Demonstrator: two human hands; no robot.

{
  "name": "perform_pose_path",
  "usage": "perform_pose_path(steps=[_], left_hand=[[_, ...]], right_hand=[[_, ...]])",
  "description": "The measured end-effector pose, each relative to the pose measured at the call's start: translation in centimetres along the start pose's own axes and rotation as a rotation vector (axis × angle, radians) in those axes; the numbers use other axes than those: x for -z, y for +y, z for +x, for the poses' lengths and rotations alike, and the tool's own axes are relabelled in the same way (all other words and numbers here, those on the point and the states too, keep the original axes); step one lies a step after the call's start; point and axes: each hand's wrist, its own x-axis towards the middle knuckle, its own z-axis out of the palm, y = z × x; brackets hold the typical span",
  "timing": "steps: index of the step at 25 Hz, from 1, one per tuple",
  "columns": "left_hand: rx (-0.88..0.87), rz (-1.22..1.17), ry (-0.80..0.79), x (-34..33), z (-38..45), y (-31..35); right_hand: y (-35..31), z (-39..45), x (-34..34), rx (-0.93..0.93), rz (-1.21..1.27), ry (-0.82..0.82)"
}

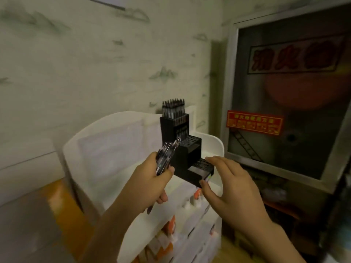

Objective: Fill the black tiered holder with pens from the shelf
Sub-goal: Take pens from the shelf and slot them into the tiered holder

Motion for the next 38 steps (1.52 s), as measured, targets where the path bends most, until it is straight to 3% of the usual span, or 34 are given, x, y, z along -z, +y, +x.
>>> perform_pose_path(steps=[4,10,24,27,31,38], left_hand=[[-0.016,-0.012,-0.045,-6.6,3.8,2.9],[0.010,0.000,-0.064,-12.1,9.4,2.7],[0.063,-0.010,-0.003,-15.1,29.3,-1.4],[0.110,0.020,-0.022,-16.1,31.6,-2.5],[0.170,-0.004,-0.019,-17.8,33.8,-4.4],[0.310,0.013,0.141,-18.7,36.9,-7.1]], right_hand=[[7.6,1.1,1.5,-0.034,-0.029,-0.017],[13.8,4.1,-1.1,-0.054,-0.035,-0.024],[21.5,22.4,-13.1,0.108,0.071,-0.037],[22.6,25.0,-15.5,0.058,0.242,-0.110],[23.2,28.3,-18.3,-0.136,0.783,-0.169],[24.5,35.1,-22.2,-0.380,1.327,-0.470]])
